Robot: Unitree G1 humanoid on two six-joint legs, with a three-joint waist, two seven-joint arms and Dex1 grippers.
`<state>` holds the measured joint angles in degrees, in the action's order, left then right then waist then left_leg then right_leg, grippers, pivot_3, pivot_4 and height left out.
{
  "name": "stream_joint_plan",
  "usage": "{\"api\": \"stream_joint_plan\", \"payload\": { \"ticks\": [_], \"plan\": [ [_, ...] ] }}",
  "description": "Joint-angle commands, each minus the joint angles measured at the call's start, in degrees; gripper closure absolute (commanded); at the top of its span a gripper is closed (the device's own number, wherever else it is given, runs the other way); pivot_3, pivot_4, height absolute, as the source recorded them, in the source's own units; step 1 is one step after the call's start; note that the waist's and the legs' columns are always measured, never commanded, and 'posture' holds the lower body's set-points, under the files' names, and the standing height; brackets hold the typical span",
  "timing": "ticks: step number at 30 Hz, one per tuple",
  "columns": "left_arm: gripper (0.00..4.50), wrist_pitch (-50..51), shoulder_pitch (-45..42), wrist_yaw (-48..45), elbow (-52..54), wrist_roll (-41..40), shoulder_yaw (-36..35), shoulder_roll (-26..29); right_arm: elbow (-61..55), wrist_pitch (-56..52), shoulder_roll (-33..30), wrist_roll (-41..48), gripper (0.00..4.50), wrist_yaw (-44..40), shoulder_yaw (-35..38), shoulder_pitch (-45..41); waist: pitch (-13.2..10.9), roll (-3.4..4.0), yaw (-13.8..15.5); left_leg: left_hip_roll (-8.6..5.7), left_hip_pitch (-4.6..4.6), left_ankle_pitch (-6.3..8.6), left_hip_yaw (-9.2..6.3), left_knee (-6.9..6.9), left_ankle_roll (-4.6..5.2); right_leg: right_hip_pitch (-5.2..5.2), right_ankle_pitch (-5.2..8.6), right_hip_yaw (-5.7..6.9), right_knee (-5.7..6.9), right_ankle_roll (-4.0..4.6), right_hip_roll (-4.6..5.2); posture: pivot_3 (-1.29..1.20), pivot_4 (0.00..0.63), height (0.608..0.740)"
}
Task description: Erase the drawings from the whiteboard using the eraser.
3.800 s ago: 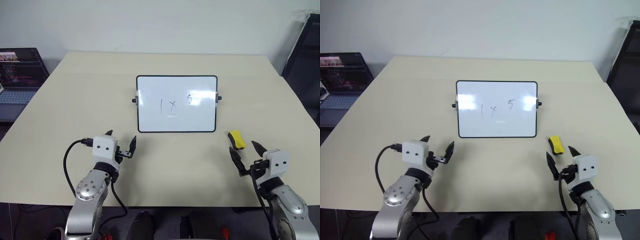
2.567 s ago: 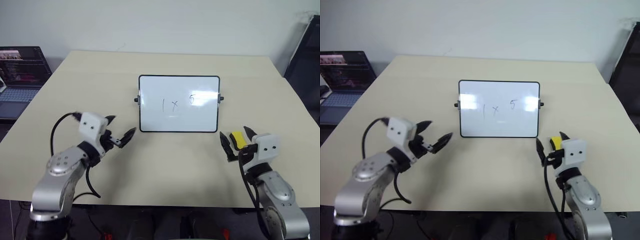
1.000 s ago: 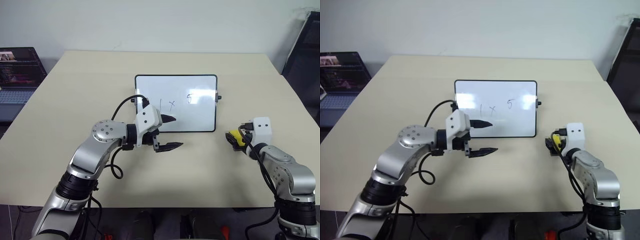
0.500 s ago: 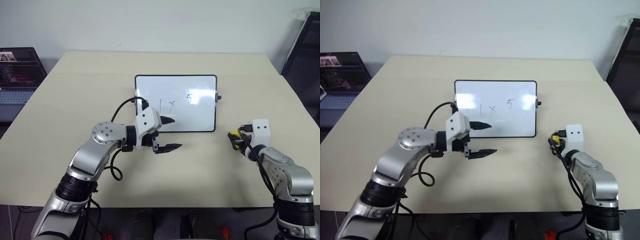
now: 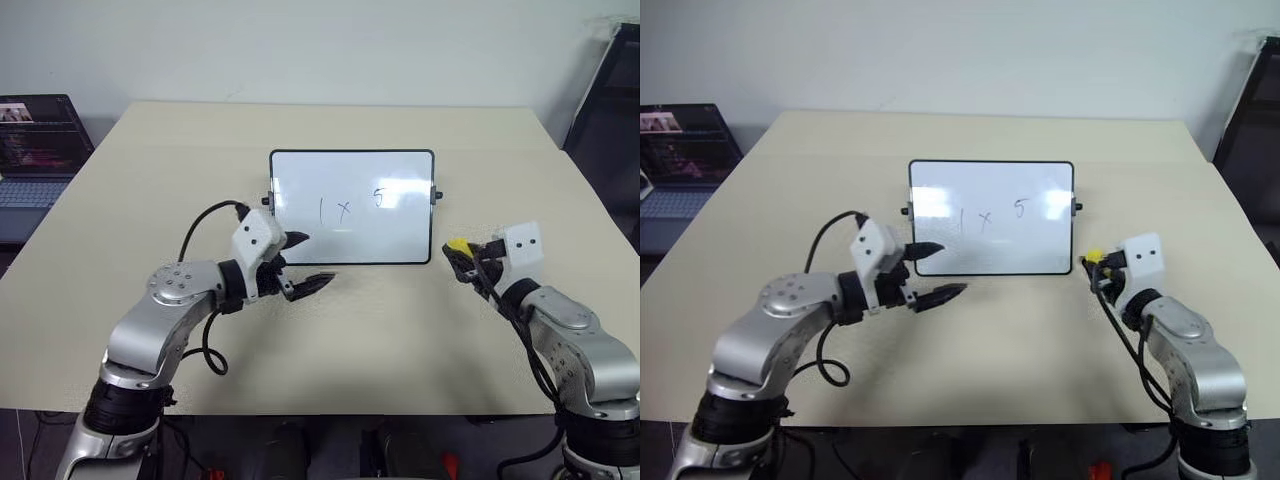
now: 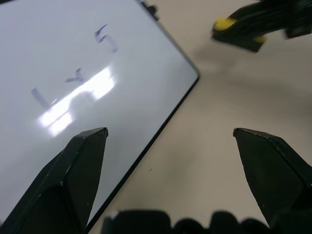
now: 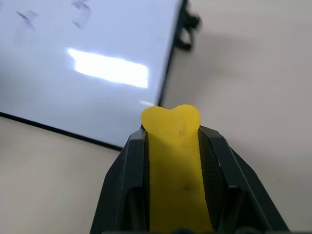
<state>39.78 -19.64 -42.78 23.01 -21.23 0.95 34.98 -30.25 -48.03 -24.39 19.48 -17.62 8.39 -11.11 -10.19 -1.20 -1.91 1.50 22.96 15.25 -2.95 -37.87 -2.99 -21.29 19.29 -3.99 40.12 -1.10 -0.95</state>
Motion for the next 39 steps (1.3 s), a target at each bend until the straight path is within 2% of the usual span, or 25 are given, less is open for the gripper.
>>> {"api": "stream_joint_plan", "payload": {
  "ticks": [1, 5, 12, 16, 24, 29, 39],
  "plan": [
    [0.00, 0.9, 1.1, 1.9, 2.0, 0.8, -2.6, 2.3, -4.7, 1.8, -0.5, 0.6, 3.48, -1.7, -3.1, -1.5, 0.0, 0.00, 0.0, 0.01, -0.01, 0.00, 0.00, 0.00, 0.00, 0.00, 0.00, 0.00, 0.00, 0.00, 0.00, 0.00, 0.150, 0.740],
    [0.00, 0.4, 1.0, 3.4, 0.9, 1.2, -2.6, 2.4, -3.2, 4.0, 0.1, -1.7, 3.49, -2.3, -8.7, -5.5, 0.0, 0.00, 0.0, 0.00, -0.02, 0.00, 0.02, 0.00, -0.01, -0.01, 0.00, -0.01, 0.01, 0.00, 0.01, 0.00, 0.150, 0.740],
    [0.00, -2.6, 0.5, 4.4, -1.5, 1.4, -2.0, 0.2, 9.5, 11.0, 5.4, -7.4, 3.49, -1.1, -15.7, -18.7, 0.0, -0.01, 0.0, 0.00, -0.01, 0.00, 0.03, -0.01, -0.01, -0.03, -0.01, -0.01, 0.02, 0.01, 0.01, 0.00, 0.150, 0.740],
    [0.00, -3.0, -3.0, 6.2, -4.8, 1.8, -1.5, -2.6, 21.0, 17.6, 7.6, -11.5, 3.49, -1.0, -17.7, -26.2, 0.0, -0.01, 0.0, 0.01, 0.00, 0.00, 0.02, -0.02, -0.01, -0.05, -0.01, 0.03, 0.03, 0.01, 0.01, 0.00, 0.150, 0.740],
    [0.00, -3.1, -8.9, 5.3, -6.9, 3.5, 2.5, -3.4, 41.4, 27.5, 10.0, -16.9, 3.49, 0.9, -17.1, -36.4, 0.0, -0.01, 0.0, -0.01, 0.05, -0.01, 0.08, -0.01, -0.02, -0.12, -0.01, 0.01, 0.05, 0.02, 0.06, 0.00, 0.150, 0.740],
    [0.00, -2.1, -12.1, 5.8, -6.8, 3.4, 3.9, -4.7, 49.9, 34.3, 9.5, -20.6, 3.49, 1.6, -18.3, -36.4, 0.0, -0.01, 0.0, 0.00, 0.05, -0.01, 0.07, -0.01, -0.02, -0.13, -0.01, 0.02, 0.07, 0.02, 0.06, 0.00, 0.150, 0.740],
    [0.00, -2.6, -14.1, 5.0, -8.3, 4.0, 4.7, -4.9, 49.9, 40.4, 8.7, -25.9, 3.50, -3.9, -23.6, -26.6, 0.0, -0.03, -0.4, -0.01, -0.13, -0.01, 0.10, -0.12, -0.01, -0.04, -0.01, -0.04, 0.34, 0.02, 0.06, 0.00, 0.150, 0.740]
  ]
}}
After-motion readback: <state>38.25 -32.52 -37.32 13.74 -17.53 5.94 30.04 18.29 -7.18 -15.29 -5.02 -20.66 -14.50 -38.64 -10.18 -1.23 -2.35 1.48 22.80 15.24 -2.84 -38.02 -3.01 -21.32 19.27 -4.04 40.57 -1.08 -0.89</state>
